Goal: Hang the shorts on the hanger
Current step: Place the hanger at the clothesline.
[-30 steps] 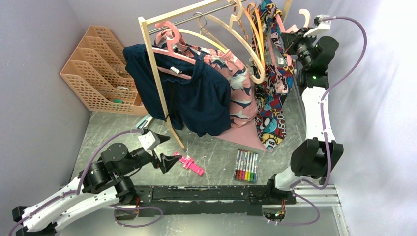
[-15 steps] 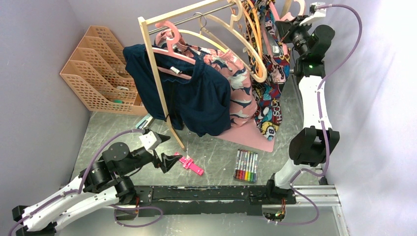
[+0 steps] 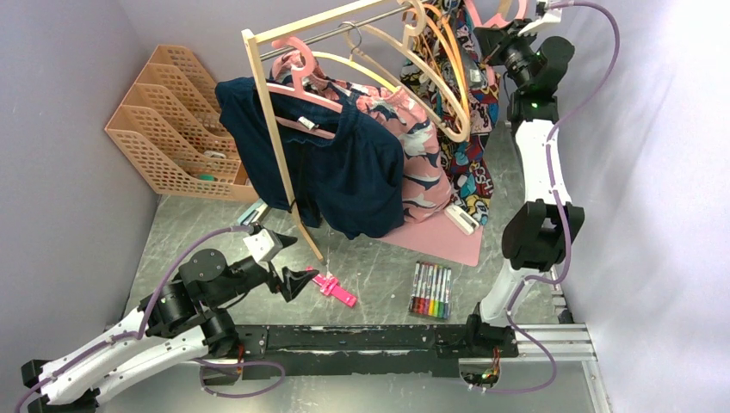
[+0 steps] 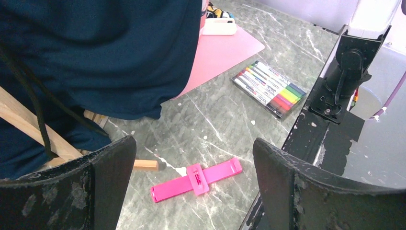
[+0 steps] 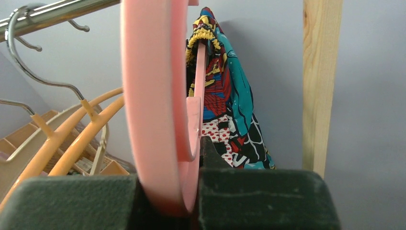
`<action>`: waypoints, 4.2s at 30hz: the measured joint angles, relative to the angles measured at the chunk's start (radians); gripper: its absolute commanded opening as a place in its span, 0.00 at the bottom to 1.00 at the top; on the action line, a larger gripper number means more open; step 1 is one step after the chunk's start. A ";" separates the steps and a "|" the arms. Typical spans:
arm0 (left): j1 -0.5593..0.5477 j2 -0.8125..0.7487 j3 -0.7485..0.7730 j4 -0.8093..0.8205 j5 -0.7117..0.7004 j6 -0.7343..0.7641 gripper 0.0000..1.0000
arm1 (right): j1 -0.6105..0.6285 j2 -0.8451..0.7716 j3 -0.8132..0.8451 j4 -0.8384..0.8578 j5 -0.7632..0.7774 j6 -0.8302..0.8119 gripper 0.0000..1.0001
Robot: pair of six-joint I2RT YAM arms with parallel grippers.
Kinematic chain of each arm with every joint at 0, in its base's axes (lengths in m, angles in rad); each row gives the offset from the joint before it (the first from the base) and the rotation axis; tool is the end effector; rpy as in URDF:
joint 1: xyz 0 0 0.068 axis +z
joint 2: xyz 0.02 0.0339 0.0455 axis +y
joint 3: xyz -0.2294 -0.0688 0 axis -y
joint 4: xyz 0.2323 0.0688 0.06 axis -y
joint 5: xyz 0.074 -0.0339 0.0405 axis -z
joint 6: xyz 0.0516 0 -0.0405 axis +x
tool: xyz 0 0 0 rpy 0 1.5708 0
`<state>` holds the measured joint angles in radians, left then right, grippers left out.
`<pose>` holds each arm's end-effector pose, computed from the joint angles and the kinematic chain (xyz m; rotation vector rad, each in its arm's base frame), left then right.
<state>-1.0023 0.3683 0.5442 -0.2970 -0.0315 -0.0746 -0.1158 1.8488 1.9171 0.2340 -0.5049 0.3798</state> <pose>0.0815 -0.1246 0.2806 0.7625 1.5788 -0.7725 0.4244 -0.0242 0.4453 -0.1185 1.3216 0.5442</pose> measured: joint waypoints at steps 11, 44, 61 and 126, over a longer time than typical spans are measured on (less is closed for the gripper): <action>0.000 0.000 0.000 0.000 -0.035 0.000 0.95 | 0.065 0.027 0.025 0.008 0.058 0.004 0.00; 0.002 -0.023 0.000 0.000 -0.056 0.005 0.93 | 0.081 -0.705 -0.312 -0.620 0.495 -0.074 0.00; 0.002 -0.022 0.000 -0.001 -0.063 0.004 0.93 | 0.211 -0.846 -0.077 -0.676 0.669 -0.175 0.00; 0.006 -0.005 0.000 0.000 -0.071 0.004 0.94 | 0.000 -0.599 -0.650 -0.279 0.438 -0.208 0.00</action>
<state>-0.9958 0.3637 0.5438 -0.2974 -0.1028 -0.0708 -0.1162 1.2503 1.2667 -0.0452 -0.0673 0.1719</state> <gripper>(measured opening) 0.939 0.048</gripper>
